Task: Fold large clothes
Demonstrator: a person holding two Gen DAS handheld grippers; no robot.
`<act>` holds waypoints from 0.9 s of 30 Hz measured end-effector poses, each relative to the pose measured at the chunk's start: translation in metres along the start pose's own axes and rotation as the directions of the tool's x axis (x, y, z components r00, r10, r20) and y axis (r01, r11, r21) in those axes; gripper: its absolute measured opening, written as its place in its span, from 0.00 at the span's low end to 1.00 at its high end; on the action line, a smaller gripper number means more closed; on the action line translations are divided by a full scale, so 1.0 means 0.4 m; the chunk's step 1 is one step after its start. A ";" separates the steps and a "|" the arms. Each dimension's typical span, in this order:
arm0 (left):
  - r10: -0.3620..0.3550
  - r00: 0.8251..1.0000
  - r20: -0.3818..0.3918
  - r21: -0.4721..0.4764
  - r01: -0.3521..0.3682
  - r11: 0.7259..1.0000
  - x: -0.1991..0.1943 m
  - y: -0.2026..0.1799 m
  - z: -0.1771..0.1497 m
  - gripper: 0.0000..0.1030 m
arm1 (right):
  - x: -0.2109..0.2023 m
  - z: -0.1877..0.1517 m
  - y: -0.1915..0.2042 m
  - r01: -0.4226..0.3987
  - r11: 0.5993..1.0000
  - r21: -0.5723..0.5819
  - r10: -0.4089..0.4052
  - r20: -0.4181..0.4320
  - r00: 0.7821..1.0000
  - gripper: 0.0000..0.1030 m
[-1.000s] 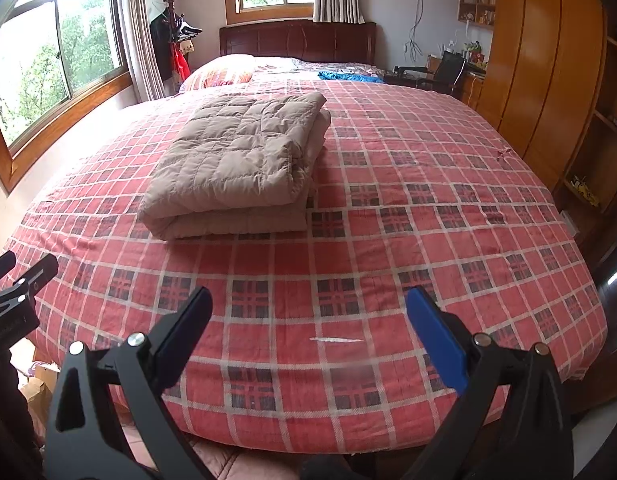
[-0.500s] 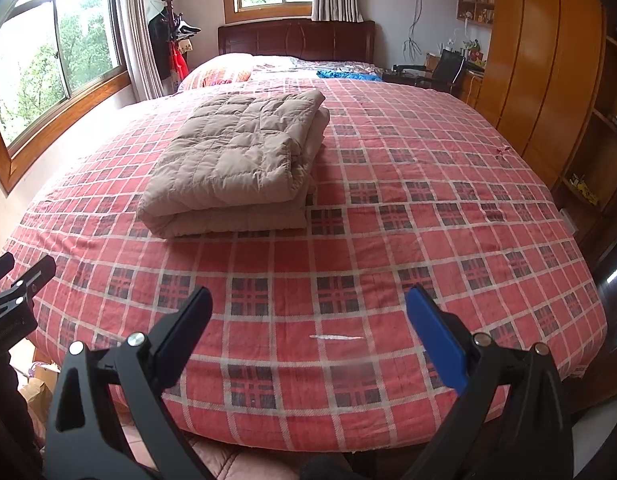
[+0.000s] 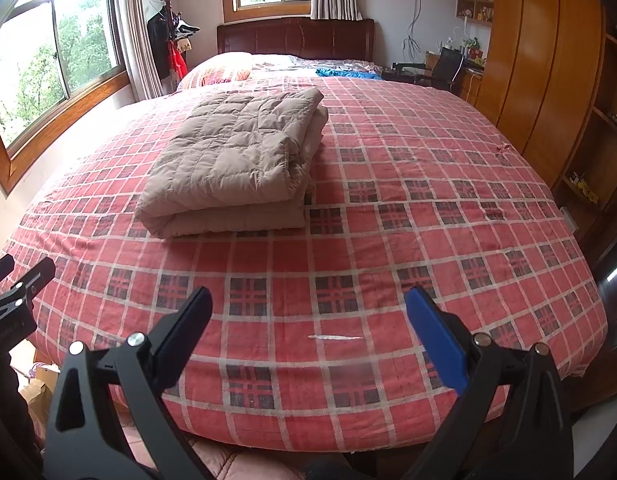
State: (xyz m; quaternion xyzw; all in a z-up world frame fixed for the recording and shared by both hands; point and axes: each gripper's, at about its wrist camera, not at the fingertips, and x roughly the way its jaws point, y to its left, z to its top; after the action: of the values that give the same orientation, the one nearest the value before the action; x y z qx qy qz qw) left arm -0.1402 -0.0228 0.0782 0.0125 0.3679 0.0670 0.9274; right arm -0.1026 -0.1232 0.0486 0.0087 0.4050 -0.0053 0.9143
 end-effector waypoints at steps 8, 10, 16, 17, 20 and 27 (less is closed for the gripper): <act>0.000 1.000 -0.001 0.000 0.000 1.000 0.002 0.001 0.000 0.93 | 0.003 0.001 0.002 -0.001 1.000 -0.002 0.001 -0.005 1.000 0.94; 0.000 1.000 0.000 -0.002 0.000 1.000 0.001 0.001 0.000 0.93 | 0.004 0.002 0.002 -0.002 1.000 -0.001 0.002 -0.007 1.000 0.94; -0.001 1.000 -0.001 -0.001 0.001 1.000 0.003 0.001 0.001 0.93 | 0.006 0.002 0.003 -0.003 1.000 -0.001 0.003 -0.007 1.000 0.94; 0.000 1.000 -0.001 -0.001 0.000 1.000 0.003 0.001 0.001 0.93 | 0.007 0.002 0.003 -0.002 1.000 -0.001 0.002 -0.008 1.000 0.94; -0.001 1.000 -0.002 0.000 0.001 1.000 0.005 0.002 0.002 0.93 | 0.005 0.001 0.004 0.001 1.000 -0.002 -0.001 -0.007 1.000 0.94; -0.002 1.000 -0.002 0.000 0.002 1.000 0.005 0.002 0.001 0.93 | 0.015 0.004 -0.002 -0.004 1.000 -0.007 0.004 -0.010 1.000 0.94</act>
State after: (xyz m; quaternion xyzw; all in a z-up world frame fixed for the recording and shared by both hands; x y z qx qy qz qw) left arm -0.1385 -0.0217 0.0773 0.0122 0.3688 0.0661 0.9271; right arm -0.0976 -0.1242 0.0453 0.0066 0.4096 -0.0020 0.9122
